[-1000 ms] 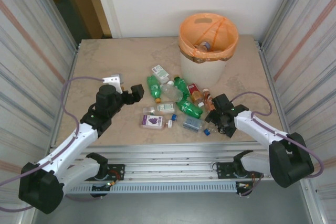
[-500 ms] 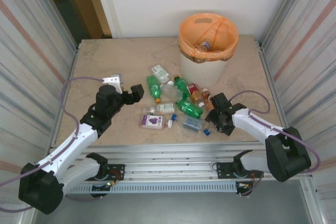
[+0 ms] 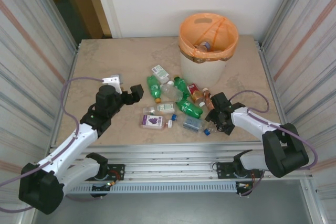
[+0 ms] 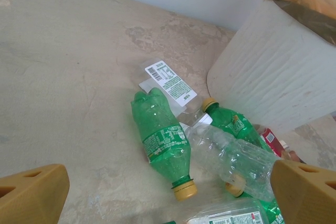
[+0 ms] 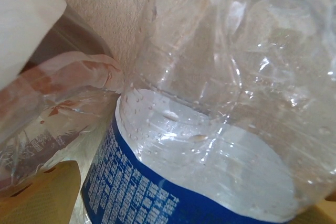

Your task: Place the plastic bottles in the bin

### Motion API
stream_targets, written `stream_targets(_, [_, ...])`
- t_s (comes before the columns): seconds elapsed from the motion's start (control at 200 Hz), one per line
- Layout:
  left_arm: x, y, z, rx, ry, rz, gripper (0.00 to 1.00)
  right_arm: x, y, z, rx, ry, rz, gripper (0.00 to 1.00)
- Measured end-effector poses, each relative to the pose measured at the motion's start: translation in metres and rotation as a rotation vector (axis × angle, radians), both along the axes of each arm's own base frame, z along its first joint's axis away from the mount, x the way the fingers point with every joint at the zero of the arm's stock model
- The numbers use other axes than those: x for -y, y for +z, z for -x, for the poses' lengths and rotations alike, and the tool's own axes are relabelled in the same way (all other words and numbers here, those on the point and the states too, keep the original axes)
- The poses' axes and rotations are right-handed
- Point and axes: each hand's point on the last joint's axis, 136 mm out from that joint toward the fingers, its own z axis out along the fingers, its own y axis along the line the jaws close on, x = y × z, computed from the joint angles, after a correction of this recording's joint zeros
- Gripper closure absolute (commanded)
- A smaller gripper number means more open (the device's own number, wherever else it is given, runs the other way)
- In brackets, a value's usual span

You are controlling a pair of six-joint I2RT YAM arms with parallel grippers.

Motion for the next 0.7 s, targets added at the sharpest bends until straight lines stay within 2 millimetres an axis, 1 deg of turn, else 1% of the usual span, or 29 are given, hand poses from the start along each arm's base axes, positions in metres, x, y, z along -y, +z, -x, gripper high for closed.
stream_targets(0.085, [0.0, 0.0, 0.0, 0.0, 0.0, 0.0, 0.01, 0.001, -0.001, 0.001, -0.005, 0.0, 0.006, 0.22])
stream_targets(0.316, [-0.001, 0.001, 0.0, 0.004, 0.002, 0.001, 0.01, 0.004, -0.001, 0.004, -0.017, -0.005, 0.016, 0.32])
stream_targets(0.501, [-0.003, -0.001, 0.001, 0.002, 0.006, 0.001, 0.01, 0.005, 0.002, 0.003, -0.005, -0.012, 0.006, 0.47])
stream_targets(0.571, [-0.003, -0.001, 0.001, 0.001, 0.006, 0.0, 0.01, 0.006, 0.004, 0.003, 0.005, -0.017, 0.002, 0.5])
stream_targets(0.701, [-0.003, -0.002, 0.002, 0.001, 0.006, 0.0, 0.01, 0.008, 0.009, 0.003, 0.017, -0.025, -0.002, 0.5])
